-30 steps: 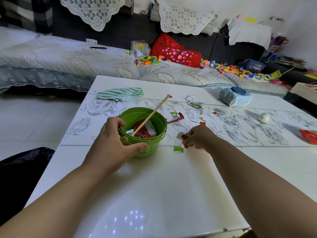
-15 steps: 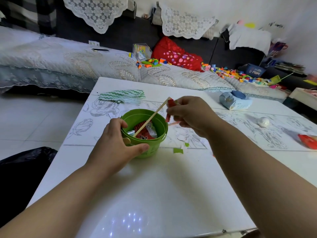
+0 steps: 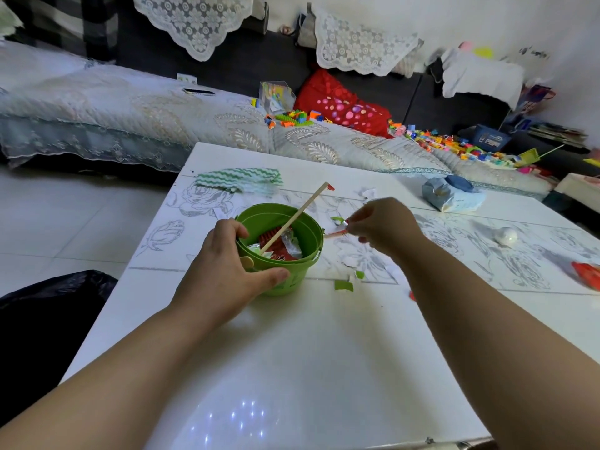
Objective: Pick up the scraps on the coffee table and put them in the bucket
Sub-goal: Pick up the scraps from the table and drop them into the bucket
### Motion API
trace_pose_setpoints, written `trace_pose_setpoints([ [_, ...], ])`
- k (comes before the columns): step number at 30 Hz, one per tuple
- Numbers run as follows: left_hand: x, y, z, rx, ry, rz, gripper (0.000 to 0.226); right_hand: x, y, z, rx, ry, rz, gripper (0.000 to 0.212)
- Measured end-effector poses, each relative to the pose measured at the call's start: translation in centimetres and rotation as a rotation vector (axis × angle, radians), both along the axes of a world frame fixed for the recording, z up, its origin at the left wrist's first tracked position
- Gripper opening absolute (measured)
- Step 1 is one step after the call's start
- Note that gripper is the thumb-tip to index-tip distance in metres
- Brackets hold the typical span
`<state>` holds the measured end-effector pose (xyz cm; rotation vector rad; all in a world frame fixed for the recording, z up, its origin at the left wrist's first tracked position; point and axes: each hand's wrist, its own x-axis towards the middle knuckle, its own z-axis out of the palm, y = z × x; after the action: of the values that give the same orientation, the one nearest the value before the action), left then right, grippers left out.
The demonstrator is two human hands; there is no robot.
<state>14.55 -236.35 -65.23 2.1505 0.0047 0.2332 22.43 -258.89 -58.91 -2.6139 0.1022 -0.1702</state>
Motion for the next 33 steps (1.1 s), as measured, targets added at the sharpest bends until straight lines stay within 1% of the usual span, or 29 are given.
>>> trace_pose_setpoints([
  [1,0.0,0.0,0.0,-0.002,0.002,0.002,0.068,0.4,-0.7,-1.0,-0.077,0.085,-0.012,0.02],
  [3,-0.1,-0.1,0.1,-0.011,0.008,0.002,0.068,0.6,-1.3,-3.3,-0.205,0.24,-0.01,0.036],
  [4,-0.1,-0.1,0.1,-0.014,0.011,0.002,0.068,0.4,-1.4,-4.3,-0.217,0.271,-0.011,0.042],
  [5,-0.1,-0.1,0.0,-0.014,0.013,0.003,0.068,0.3,-1.5,-5.0,-0.204,0.291,-0.018,0.043],
  [7,-0.1,-0.1,0.0,-0.011,0.011,0.003,0.068,0.3,-1.6,-6.0,-0.172,0.241,-0.024,0.04],
  [9,0.0,0.0,0.0,-0.014,0.011,0.003,0.068,0.4,-1.5,-6.3,-0.083,0.218,-0.044,0.032],
  [11,0.1,0.0,-0.1,-0.018,0.01,0.003,0.067,0.7,-1.4,-6.2,-0.034,0.243,-0.051,0.021],
  [13,0.2,0.0,0.0,-0.019,0.007,0.004,0.068,1.0,-1.3,-6.0,-0.046,0.279,-0.046,0.013],
  [15,0.2,0.0,-0.1,-0.015,0.007,0.002,0.068,1.3,-1.3,-5.9,-0.042,0.273,-0.04,0.015],
  [16,0.2,0.0,-0.1,-0.012,0.007,0.002,0.068,1.4,-1.3,-5.8,-0.006,0.254,-0.028,0.016],
  [18,0.2,0.1,-0.2,-0.012,0.004,0.004,0.068,1.6,-1.2,-5.5,0.133,0.216,-0.03,0.035],
  [19,0.2,0.1,-0.2,-0.013,0.001,0.003,0.068,1.6,-1.0,-5.5,0.168,0.207,-0.037,0.043],
  [20,0.2,0.2,-0.2,-0.013,-0.001,0.003,0.068,1.7,-0.9,-5.5,0.137,0.203,-0.033,0.047],
  [22,0.2,0.2,-0.2,-0.012,0.002,0.003,0.068,1.9,-0.5,-5.8,-0.005,0.226,-0.026,0.043],
  [25,0.1,0.2,-0.2,-0.015,0.002,0.001,0.067,2.3,-0.5,-6.3,0.01,0.265,-0.053,0.028],
  [26,0.1,0.2,-0.2,-0.016,0.002,-0.001,0.067,2.5,-0.6,-6.3,0.007,0.276,-0.061,0.026],
  [33,0.0,0.2,-0.1,-0.021,0.006,0.002,0.067,2.9,-0.4,-6.5,-0.084,0.278,-0.093,0.035],
])
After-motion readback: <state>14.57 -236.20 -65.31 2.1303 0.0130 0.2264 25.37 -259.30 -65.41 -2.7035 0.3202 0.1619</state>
